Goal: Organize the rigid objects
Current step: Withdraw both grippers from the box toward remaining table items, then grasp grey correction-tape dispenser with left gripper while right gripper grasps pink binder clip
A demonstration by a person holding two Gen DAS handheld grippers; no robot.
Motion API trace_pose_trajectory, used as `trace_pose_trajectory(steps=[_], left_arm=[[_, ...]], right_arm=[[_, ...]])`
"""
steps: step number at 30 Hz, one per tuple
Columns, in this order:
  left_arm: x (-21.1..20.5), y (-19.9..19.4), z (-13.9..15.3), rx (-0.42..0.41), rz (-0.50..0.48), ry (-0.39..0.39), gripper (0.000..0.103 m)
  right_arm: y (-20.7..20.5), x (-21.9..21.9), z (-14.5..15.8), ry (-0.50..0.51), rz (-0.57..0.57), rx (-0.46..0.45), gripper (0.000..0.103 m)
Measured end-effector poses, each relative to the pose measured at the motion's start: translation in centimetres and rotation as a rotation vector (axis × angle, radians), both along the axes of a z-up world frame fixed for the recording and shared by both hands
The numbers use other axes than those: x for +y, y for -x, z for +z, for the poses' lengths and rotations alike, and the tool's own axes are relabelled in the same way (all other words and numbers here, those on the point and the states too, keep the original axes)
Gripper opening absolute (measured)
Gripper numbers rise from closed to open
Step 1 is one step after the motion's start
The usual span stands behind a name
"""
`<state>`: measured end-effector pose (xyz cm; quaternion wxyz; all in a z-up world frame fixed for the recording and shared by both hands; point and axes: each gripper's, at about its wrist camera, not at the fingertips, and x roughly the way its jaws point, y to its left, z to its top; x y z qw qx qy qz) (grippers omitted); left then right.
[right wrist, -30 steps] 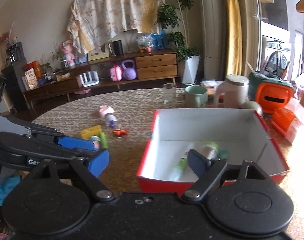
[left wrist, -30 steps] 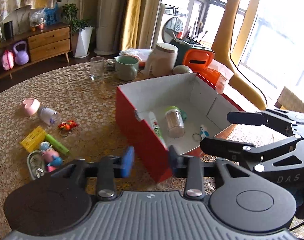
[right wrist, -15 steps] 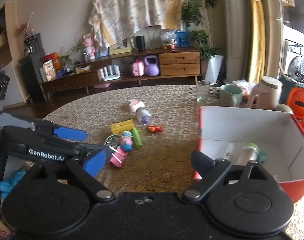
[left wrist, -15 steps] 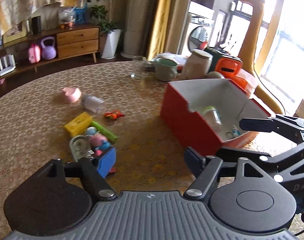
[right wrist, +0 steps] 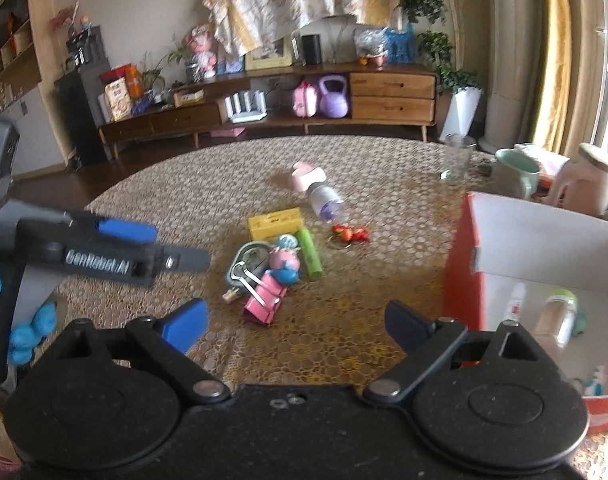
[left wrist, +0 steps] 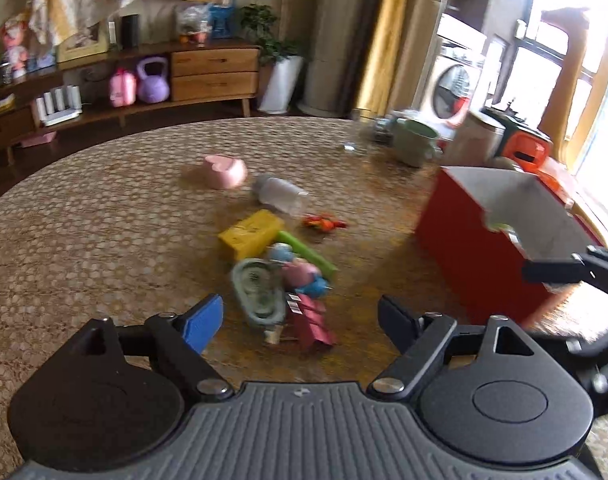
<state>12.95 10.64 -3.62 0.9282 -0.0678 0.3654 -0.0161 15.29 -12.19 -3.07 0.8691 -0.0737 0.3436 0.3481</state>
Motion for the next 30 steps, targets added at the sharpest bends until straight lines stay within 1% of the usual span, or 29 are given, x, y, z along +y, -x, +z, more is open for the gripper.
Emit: trace_pose_trajectory(steps=[1,2,3,8,10,13,19,22,23,26,30], left_arm=[[0.5,-0.2,-0.3,-0.003,0.027,-0.002,0.093],[1.0,-0.4,-0.6,-0.003,0.049,-0.004,0.1],[1.5,-0.8,-1.0,0.003,0.073,-0.007,0.103],[3.5,-2.5,-2.7,0.032,0.133,-0.023,0.103],[4.3,-3.5,-3.6,0.059,0.137,-0.029,0.103],[4.9,-4.7,-4.7,0.093,0.108,-0.025,0.103],[4.5,-6.7,-6.9,0.145,0.083,-0.043,0.103],[4.1,-7.6,-7.6,0.157,0.071,-0.048,0.103],[4.1,-7.7,-7.6,0.149,0.071,-0.04,0.103],[4.2,-8.6,-7.8,0.151,0.078,-0.022,0.103],[4.0,-9.1,-8.2,0.155,0.072,-0.023,0.103]], right_arm=[[0.0,0.5,-0.3,0.009,0.008,0.003,0.095],[-0.1,0.9,-0.7,0.018,0.014,0.007,0.095],[-0.1,1.4,-1.1,0.026,0.022,0.012,0.095],[-0.7,3.7,-2.9,0.065,0.065,0.021,0.095],[-0.9,4.5,-3.7,0.087,0.08,0.022,0.095],[-1.5,5.6,-5.0,0.114,0.095,0.038,0.093],[-2.3,7.2,-6.9,0.155,0.112,0.034,0.09],[-2.9,7.6,-7.4,0.155,0.094,0.032,0.088],[-3.0,7.8,-7.6,0.149,0.084,0.034,0.088],[-3.6,8.1,-8.1,0.132,0.057,0.04,0.084],[-4.1,8.7,-8.5,0.125,0.036,0.028,0.079]])
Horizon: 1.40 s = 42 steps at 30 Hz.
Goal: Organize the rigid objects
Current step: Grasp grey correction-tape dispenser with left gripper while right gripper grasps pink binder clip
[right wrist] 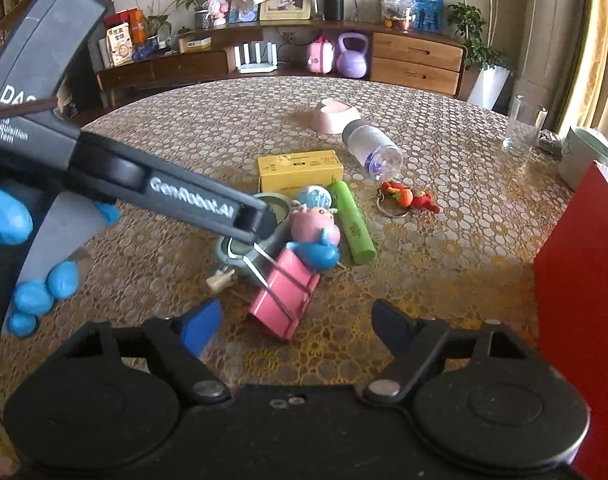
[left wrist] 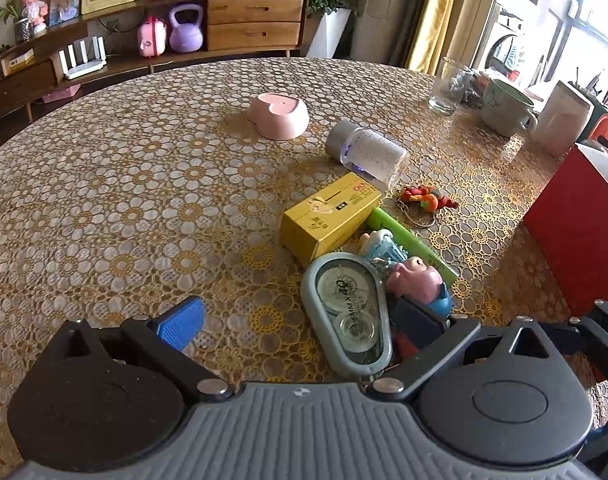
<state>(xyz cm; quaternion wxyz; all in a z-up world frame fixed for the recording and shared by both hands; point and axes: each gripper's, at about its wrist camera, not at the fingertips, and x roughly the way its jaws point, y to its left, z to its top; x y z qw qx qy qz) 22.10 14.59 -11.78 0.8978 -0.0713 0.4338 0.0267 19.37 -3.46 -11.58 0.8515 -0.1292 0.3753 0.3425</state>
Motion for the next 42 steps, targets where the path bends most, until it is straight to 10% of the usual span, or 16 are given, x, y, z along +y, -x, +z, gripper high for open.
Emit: trace_pose_trajectory(steps=[27,34,38,42], left_arm=[[-1.0,-0.7,-1.3,-0.017,0.004,-0.006,0.101],[-1.9,-0.2,-1.5,-0.038,-0.013,-0.05,0.089],[-2.9,-0.1,-1.2,-0.05,-0.033,-0.094,0.051],[-2.8,0.1,-1.1,-0.045,-0.026,-0.098,0.05]], right_arm=[[-0.5,0.7,-1.5,-0.042,-0.067,0.005,0.034],[0.1,-0.6,-1.4,-0.045,-0.085,0.008,0.034],[0.5,-0.5,-1.2,-0.035,-0.091,0.003,0.033],[0.8,-1.2,-0.9,-0.041,-0.102,0.003,0.032]])
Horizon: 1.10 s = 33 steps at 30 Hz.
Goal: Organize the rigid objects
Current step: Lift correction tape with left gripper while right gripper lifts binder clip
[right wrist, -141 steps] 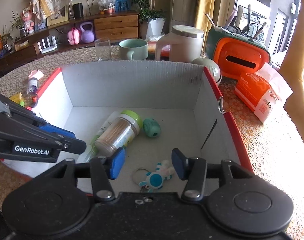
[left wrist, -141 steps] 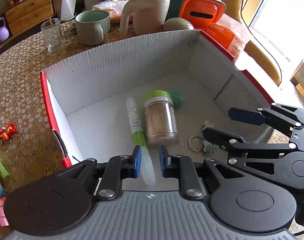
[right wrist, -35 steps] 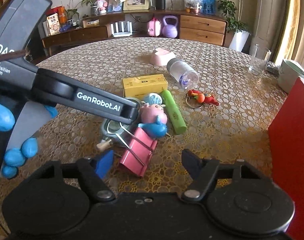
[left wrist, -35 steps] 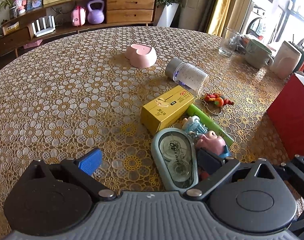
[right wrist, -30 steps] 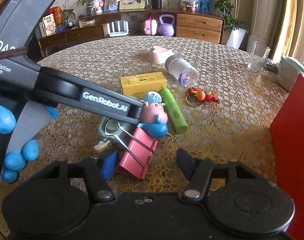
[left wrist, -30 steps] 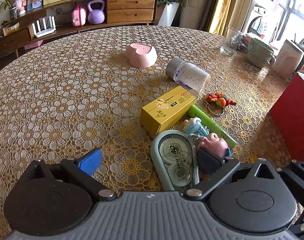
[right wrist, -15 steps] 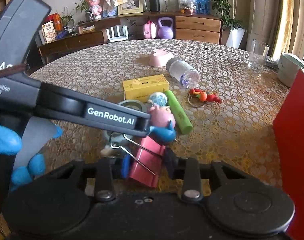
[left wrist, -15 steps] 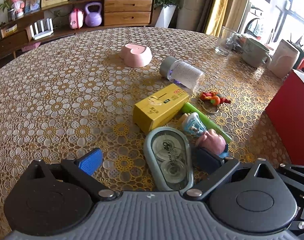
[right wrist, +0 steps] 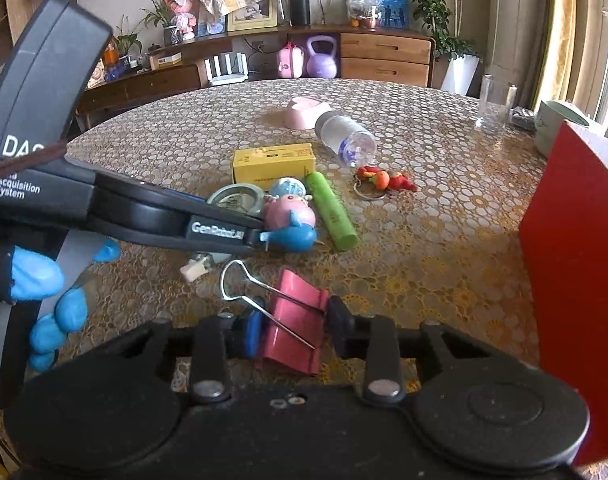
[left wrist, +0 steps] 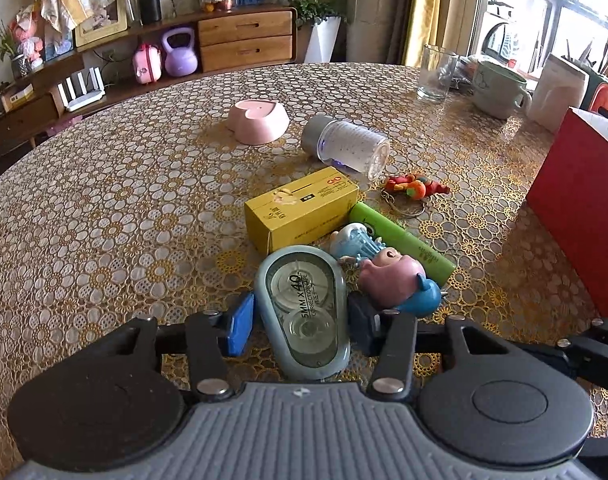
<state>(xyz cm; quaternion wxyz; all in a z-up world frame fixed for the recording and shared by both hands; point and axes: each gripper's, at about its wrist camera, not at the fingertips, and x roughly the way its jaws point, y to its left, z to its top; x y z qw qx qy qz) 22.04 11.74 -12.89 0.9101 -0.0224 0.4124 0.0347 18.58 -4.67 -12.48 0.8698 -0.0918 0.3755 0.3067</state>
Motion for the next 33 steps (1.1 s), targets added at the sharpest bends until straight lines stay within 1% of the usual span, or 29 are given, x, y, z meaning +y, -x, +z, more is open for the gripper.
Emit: trace_pose_trajectory(steps=[5,8,16,26,33], left_arm=[[0.5,0.8,0.3,0.011,0.028,0.021,0.049],[0.5,1.9,1.1,-0.006,0.027,0.029,0.049],[-0.3,4.5,5.0,-0.025,0.023,0.092,0.049],[-4.1,6.8,10.7,-0.072,-0.045,0.104,0.049],[-7.9,7.4,13.7,-0.115,-0.124,0.099,0.049]], right_arm=[[0.4,-1.2,1.0,-0.023,-0.021,0.005,0.032],[0.8,-2.0,1.9,-0.043,-0.029,0.002,0.032],[2.6,-4.4,6.0,-0.097,-0.033,-0.027,0.032],[3.4,-8.5,11.1,-0.119,-0.067,-0.075,0.032],[2.9,-12.2,13.3,-0.145,-0.114,-0.108,0.033]])
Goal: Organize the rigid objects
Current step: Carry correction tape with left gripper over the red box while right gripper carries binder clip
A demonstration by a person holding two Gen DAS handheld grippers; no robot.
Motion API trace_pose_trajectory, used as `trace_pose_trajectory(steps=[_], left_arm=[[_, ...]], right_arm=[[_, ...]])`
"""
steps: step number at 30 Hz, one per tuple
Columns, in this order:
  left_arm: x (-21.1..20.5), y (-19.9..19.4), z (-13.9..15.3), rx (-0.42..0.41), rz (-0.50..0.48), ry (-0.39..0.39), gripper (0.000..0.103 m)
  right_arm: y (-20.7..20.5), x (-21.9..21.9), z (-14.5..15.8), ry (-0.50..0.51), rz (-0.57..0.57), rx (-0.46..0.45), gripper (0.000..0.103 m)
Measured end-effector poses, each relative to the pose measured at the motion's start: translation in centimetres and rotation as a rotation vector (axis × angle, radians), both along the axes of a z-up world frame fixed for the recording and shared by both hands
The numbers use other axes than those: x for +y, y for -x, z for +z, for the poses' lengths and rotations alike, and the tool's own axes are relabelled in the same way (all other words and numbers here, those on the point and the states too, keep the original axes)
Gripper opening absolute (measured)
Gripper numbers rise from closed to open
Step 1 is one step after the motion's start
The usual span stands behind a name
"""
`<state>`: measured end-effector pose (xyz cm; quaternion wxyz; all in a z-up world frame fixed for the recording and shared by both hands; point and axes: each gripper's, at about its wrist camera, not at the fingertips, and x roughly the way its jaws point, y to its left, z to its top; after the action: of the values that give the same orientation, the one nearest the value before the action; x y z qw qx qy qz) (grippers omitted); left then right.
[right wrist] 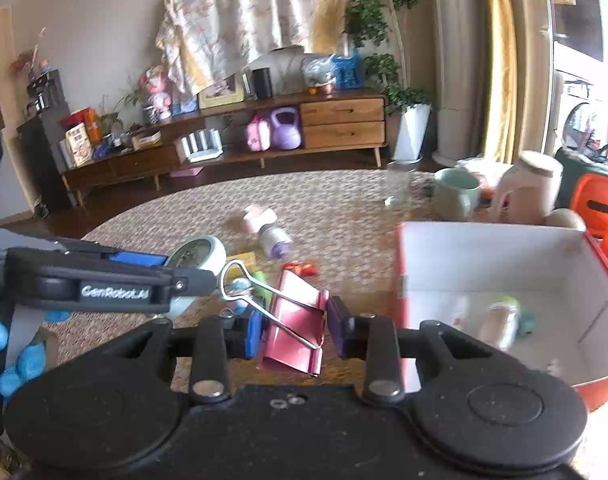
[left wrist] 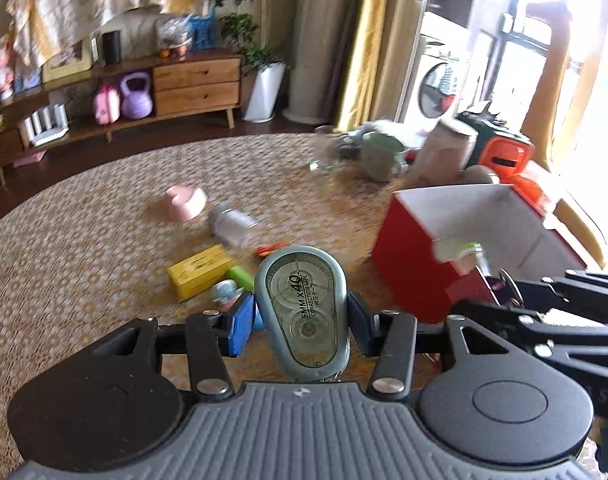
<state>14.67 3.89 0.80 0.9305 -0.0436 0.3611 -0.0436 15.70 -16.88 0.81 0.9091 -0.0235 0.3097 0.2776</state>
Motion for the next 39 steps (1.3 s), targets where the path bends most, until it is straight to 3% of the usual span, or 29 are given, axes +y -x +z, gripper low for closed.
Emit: trace_pose_trajectory(steps=[15,30,39], left_arm=[[-10.1,-2.2,1.8,-0.015,-0.157,-0.058,0.049],[-18.4,-6.9,-0.8,0.066,-0.243,-0.093,0.049],[-21.5,-10.5,-3.5,0.122,-0.251,-0.146,0.049]], right_arm=[[-2.9,-8.2,0.6,-0.008,-0.145,-0.044,0.033],[-6.8,-16.3,-2.4,0.009,-0.29,-0.002,0.033],[-9.6,-18.5,-5.7,0.04,-0.317,0.069,0.033]])
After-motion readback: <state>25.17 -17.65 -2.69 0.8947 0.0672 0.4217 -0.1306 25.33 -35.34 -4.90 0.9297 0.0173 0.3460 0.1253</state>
